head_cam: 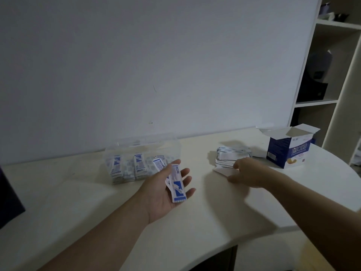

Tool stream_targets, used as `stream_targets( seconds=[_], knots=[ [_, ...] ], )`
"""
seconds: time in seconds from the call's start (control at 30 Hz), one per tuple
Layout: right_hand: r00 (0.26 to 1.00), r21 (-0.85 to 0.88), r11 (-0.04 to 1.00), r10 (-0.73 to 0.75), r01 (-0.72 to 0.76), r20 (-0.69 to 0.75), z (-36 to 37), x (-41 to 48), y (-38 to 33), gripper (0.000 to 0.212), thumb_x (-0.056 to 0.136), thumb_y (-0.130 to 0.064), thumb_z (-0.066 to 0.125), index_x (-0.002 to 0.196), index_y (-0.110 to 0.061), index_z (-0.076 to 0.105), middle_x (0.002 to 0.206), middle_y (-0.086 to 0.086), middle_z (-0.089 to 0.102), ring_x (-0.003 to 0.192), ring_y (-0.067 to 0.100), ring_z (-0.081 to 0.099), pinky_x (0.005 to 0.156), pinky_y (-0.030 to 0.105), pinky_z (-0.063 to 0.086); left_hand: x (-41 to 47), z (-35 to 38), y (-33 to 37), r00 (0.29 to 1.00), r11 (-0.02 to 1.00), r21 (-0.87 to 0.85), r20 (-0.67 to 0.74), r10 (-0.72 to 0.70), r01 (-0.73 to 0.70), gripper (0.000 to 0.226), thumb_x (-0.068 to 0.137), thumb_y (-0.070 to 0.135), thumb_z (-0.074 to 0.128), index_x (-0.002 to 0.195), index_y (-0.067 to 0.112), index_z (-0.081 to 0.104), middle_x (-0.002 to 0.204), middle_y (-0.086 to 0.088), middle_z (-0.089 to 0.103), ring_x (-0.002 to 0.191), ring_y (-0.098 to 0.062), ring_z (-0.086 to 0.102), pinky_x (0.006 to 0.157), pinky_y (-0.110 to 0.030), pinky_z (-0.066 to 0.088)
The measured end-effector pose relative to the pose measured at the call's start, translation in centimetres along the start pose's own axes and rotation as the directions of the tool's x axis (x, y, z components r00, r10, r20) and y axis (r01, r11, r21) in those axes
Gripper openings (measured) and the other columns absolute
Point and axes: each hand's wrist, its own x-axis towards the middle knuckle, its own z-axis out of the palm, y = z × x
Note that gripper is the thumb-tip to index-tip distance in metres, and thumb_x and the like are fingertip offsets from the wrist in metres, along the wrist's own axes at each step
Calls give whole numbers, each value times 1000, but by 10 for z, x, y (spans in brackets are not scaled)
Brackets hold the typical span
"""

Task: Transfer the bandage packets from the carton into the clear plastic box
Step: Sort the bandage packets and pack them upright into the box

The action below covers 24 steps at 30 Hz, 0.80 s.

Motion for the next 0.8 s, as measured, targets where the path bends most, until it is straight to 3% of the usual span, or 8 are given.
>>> stream_targets(
  seconds=[0.1, 0.17, 0.27, 0.37, 0.5, 0.53, 0.67, 0.8],
  knots=[
    [989, 152, 987, 23, -45, 143, -7, 8, 2, 44, 85, -26, 64, 118, 2, 59, 88, 13, 66, 69, 22, 61, 66, 28, 52, -2, 1, -1, 997, 998, -4, 48, -66, 67, 22, 95, 25, 50, 108, 18, 66, 85, -9, 67, 71, -21, 60, 61, -42, 59],
    [971, 258, 961, 41, -103, 236, -12, 12, 5, 31, 81, -20, 69, 105, -2, 62, 61, 6, 50, 50, 17, 46, 49, 22, 44, -2, 1, -2, 996, 997, 10, 27, -83, 83, 21, 95, 22, 51, 111, 15, 63, 82, -9, 64, 61, -18, 56, 55, -33, 57],
    [959, 313, 938, 57, -146, 276, -12, 20, 9, 21, 76, -19, 74, 74, -13, 54, 66, 3, 48, 61, 16, 46, 53, 21, 46, 1, -2, -2, 998, 998, 5, -25, -63, 64, 23, 97, 8, 44, 118, 8, 53, 79, -10, 63, 49, -14, 51, 43, -20, 47],
    [963, 342, 932, 28, -123, 269, -9, 19, 12, 11, 74, -17, 73, 75, -9, 66, 66, 5, 53, 58, 17, 46, 50, 20, 39, 3, -3, -1, 999, 1000, -17, -38, -12, 12, 27, 97, -3, 36, 118, 2, 50, 81, -13, 68, 47, -12, 55, 41, -17, 46],
    [995, 367, 925, -103, 97, -2, -8, 3, 6, 4, 80, -15, 70, 76, -18, 69, 65, -7, 57, 55, 5, 48, 50, 11, 36, 3, -2, 0, 999, 999, 12, 11, 32, -32, 22, 101, 9, 36, 109, 1, 55, 84, -14, 73, 67, -19, 70, 55, -34, 59],
    [981, 388, 903, -150, 187, -124, -9, -3, 1, 17, 81, -9, 68, 71, -22, 67, 68, -10, 56, 57, 2, 47, 51, 10, 36, 3, -3, 0, 1000, 999, 44, 13, 26, -27, 25, 101, 14, 36, 109, 3, 57, 86, -12, 74, 74, -21, 70, 57, -37, 60],
    [851, 379, 797, -296, 471, -435, -8, -31, -30, 46, 79, 3, 67, 59, -37, 55, 90, -13, 52, 76, 9, 53, 72, 24, 52, -1, -4, 0, 998, 992, 118, 29, -47, 43, 38, 101, 34, 35, 108, 13, 65, 95, -12, 73, 83, -27, 68, 56, -42, 59],
    [726, 372, 678, -355, 633, -588, 0, -49, -56, 51, 72, 0, 74, 61, -44, 51, 93, -14, 49, 75, 8, 50, 71, 20, 50, -6, -2, -4, 983, 963, 223, 71, -169, 149, 45, 97, 47, 35, 114, 17, 64, 101, -15, 71, 77, -26, 69, 57, -31, 57]
  ],
)
